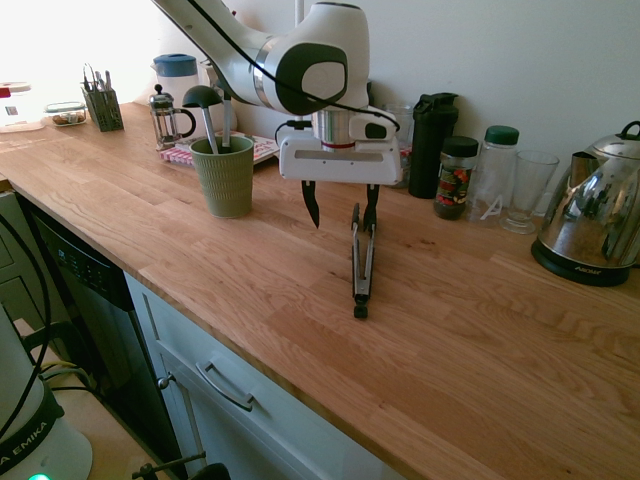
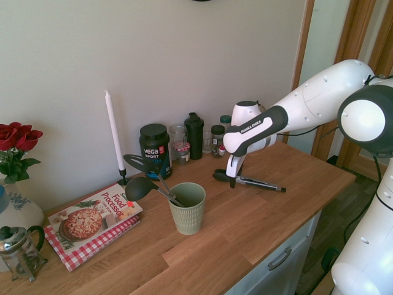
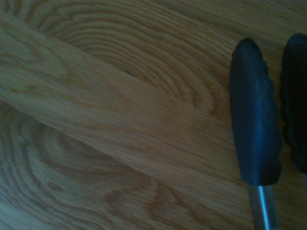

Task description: Put the tongs back in the holder

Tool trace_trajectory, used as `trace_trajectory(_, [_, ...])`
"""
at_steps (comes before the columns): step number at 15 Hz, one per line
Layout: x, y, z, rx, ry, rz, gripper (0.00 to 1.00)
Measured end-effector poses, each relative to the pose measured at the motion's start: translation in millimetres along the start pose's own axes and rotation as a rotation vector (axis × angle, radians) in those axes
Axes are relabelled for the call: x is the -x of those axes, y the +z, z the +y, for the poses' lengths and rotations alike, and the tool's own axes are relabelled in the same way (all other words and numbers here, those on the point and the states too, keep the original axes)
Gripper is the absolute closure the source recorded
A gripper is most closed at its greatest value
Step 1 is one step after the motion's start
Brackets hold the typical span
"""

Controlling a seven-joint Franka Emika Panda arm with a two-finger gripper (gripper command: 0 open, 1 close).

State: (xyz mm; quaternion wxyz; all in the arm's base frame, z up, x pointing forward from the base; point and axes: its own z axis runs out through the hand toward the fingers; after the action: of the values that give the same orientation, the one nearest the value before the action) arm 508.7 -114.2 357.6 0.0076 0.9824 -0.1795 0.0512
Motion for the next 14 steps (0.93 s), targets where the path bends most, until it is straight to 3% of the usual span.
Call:
trace_trajectory(5, [-6.6,22.8,2.6,-0.022,0.046,-0.036,1.0])
trace_trajectory(14, [-6.5,23.6,3.8,-0.021,0.048,-0.034,1.0])
